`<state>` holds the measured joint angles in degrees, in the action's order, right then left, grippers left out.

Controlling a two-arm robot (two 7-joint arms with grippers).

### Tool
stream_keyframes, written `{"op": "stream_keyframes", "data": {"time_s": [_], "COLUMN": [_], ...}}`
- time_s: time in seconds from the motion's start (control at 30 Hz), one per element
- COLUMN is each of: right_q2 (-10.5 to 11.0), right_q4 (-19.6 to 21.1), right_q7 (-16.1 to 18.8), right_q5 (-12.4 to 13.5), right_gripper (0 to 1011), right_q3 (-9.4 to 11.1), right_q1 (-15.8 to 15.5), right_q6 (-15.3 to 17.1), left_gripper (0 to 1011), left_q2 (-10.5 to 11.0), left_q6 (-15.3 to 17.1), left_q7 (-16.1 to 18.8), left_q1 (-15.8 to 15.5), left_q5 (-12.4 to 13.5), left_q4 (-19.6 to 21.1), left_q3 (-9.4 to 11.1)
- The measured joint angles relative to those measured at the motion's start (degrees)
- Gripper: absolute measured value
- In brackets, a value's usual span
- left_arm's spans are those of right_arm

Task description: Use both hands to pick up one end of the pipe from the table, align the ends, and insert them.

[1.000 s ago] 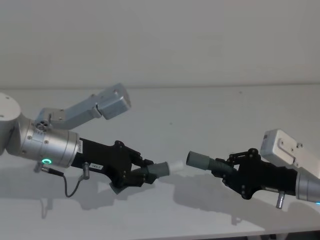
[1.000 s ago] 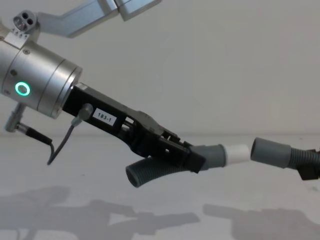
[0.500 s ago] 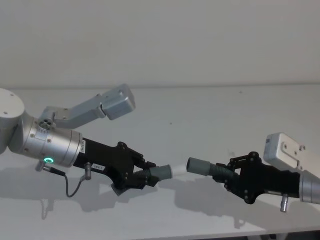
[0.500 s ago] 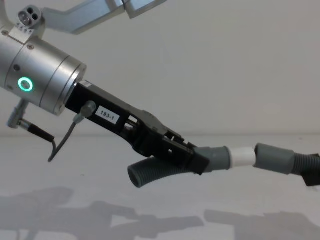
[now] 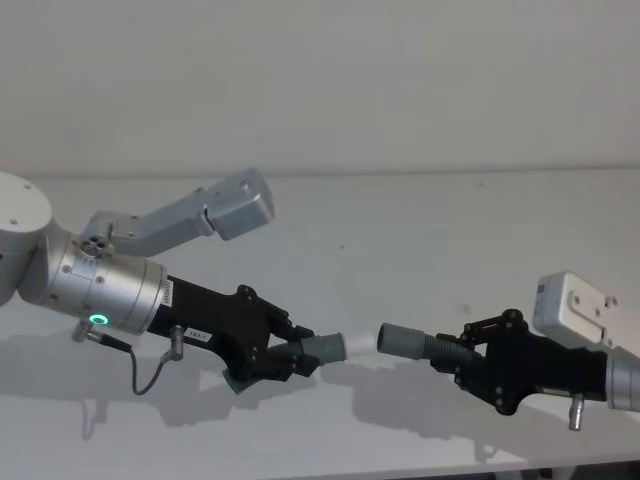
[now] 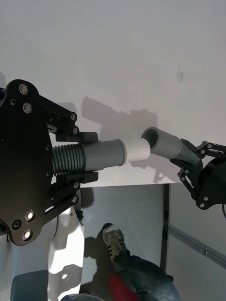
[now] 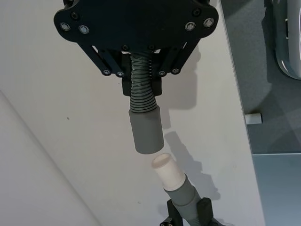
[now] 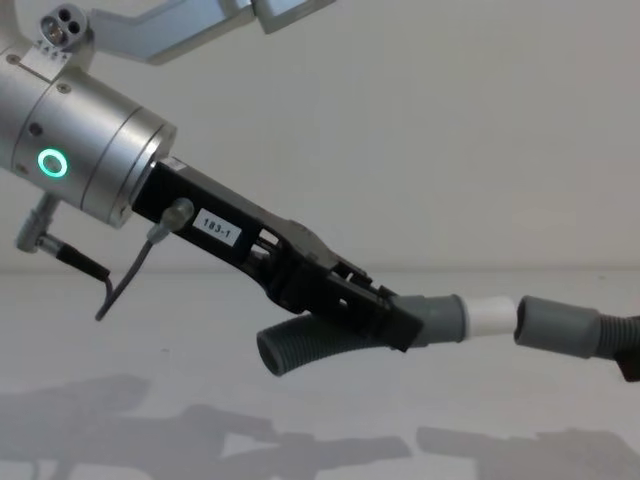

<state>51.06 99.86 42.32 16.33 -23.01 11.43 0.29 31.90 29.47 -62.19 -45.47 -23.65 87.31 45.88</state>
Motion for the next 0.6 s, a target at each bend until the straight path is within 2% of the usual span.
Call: {"op": "stream_keyframes", "data": {"time_s": [0.6], "right_q2": [1.87], "right_q4": [1.18], "right_q7": [0.72], "right_q5": [1.95], "right_gripper": [192], "right_q3": [0.06], "right_q1": [-0.44], "right_q6": [-0.16], "left_gripper": [328], "left_q2": [-0.6], "left_q6": [-0.03], "left_q7": [-0.21], "left_q1": [-1.0], "left_q5": [-0.72], "left_q4": [-1.36], "left_q3": [1.21]}}
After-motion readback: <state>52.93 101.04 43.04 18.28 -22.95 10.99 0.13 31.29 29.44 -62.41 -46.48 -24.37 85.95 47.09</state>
